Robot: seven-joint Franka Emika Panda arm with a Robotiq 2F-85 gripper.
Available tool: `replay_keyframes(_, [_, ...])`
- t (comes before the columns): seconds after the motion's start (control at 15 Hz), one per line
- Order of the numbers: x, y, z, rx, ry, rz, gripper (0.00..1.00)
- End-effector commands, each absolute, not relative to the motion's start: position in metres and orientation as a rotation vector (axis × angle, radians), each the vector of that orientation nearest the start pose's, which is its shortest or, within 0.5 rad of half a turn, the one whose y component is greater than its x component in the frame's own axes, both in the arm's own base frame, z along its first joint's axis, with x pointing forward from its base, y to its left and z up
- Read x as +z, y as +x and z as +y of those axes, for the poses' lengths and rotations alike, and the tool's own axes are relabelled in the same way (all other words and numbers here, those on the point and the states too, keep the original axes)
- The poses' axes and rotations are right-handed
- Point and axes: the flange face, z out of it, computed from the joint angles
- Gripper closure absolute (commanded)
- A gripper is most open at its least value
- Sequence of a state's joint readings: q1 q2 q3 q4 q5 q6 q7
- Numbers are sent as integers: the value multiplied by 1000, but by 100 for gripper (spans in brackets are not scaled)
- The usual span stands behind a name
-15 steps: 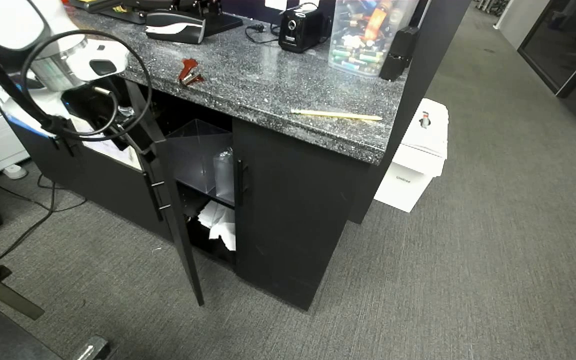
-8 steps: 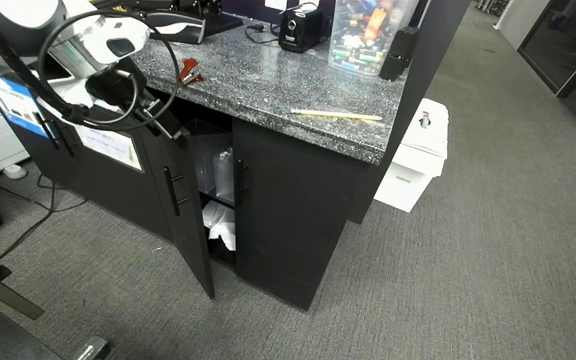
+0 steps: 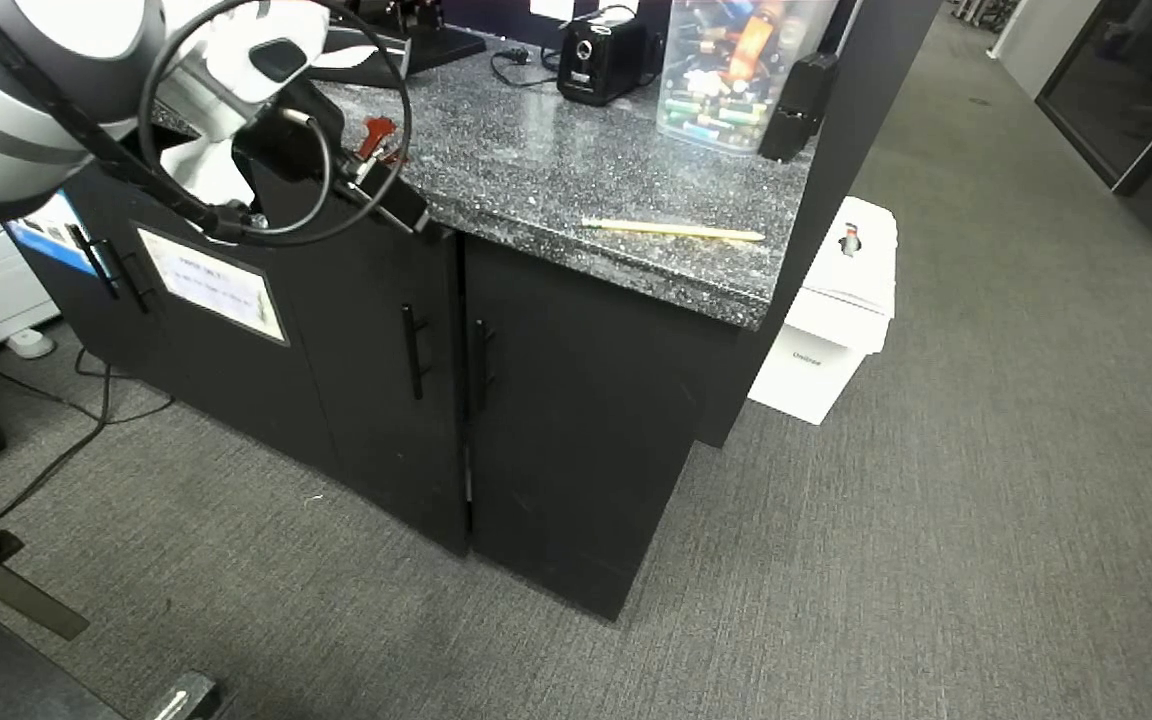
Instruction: Close the cabinet door
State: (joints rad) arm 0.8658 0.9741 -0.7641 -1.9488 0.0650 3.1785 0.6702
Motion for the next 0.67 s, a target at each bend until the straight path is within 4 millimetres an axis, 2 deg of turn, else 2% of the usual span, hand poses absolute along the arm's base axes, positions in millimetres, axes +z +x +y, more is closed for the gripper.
replay_keyframes(0.0, [148, 631, 97, -1103, -3187, 380, 0])
replay_keyframes(0.07, [149, 623, 108, -995, -3168, 312, 0])
replay_keyframes(0.2, [143, 594, 128, -905, -3155, 208, 0])
replay_keyframes(0.33, [152, 568, 144, -828, -3112, 98, 0])
replay_keyframes(0.4, [125, 596, 134, -884, -3173, 194, 0])
replay_keyframes(0.47, [128, 589, 141, -857, -3160, 184, 0])
replay_keyframes(0.6, [128, 590, 138, -862, -3162, 198, 0])
